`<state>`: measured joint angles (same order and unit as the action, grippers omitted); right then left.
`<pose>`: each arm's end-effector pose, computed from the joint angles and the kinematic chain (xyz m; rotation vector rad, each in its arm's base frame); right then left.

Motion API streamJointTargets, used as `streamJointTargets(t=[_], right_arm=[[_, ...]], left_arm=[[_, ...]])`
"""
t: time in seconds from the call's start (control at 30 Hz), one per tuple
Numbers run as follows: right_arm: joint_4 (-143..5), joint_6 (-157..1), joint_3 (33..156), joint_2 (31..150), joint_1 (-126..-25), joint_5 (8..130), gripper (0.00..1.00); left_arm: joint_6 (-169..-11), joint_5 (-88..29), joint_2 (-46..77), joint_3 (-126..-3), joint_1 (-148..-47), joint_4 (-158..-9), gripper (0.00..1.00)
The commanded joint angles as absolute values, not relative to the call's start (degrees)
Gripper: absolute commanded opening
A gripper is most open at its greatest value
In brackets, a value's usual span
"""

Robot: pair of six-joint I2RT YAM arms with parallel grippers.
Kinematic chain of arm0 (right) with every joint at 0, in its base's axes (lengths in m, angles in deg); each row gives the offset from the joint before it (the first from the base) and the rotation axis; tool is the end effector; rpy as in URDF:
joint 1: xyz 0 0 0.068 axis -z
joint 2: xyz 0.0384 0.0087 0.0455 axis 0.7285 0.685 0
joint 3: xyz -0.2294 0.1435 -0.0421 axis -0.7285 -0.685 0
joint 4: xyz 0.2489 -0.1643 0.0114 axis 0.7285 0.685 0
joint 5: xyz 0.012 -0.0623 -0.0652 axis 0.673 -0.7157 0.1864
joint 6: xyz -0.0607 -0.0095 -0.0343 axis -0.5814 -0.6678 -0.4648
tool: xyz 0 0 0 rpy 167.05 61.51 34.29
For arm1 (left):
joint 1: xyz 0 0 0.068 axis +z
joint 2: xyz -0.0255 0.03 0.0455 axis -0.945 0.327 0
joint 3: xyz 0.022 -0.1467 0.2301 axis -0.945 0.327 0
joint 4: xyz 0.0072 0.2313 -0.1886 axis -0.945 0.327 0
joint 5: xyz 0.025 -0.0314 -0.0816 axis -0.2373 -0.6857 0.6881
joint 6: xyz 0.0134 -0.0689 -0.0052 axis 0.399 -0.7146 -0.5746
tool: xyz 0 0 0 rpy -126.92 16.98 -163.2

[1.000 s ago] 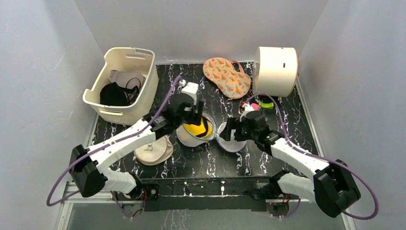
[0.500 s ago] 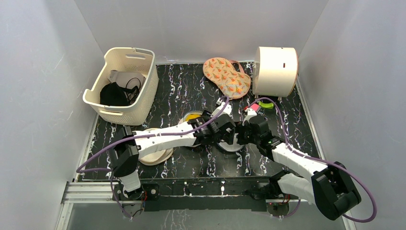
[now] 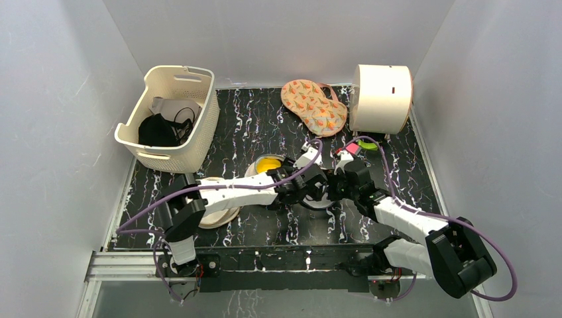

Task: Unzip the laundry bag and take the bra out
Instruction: Pick up the bra from the laundry bag.

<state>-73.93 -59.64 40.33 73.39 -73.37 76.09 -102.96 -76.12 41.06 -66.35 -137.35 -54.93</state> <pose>0.2226 0.1274 0.1229 -0.1710 2.3234 0.7535 0.2022 -0.3740 0.2018 0.5513 2.1803 0.0146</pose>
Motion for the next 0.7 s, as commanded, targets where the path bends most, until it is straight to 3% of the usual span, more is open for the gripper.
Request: streamJointTargets(t=[0.0, 0.13, 0.23, 0.4, 0.67], right_arm=[[-78.7, -60.1, 40.1, 74.8, -73.2, 77.2, 0.84], [-79.9, -59.8, 40.0, 76.3, -73.2, 76.7, 0.84], [-79.4, -59.2, 40.5, 77.7, -73.2, 76.0, 0.84], [-79.4, -57.8, 40.9, 79.5, -73.1, 74.3, 0.84], [-79.7, -57.0, 42.2, 83.5, -73.0, 75.3, 0.84]], left_arm=[[-99.0, -82.9, 44.2, -69.0, -137.2, -53.5, 0.54], [-96.2, -84.6, 44.0, -67.8, -137.2, -55.6, 0.43], [-95.0, -86.0, 43.3, -67.8, -137.2, -55.3, 0.21], [-93.8, -84.5, 39.0, -68.5, -137.2, -55.3, 0.01], [-94.1, -80.1, 27.2, -67.7, -137.2, -58.7, 0.00]])
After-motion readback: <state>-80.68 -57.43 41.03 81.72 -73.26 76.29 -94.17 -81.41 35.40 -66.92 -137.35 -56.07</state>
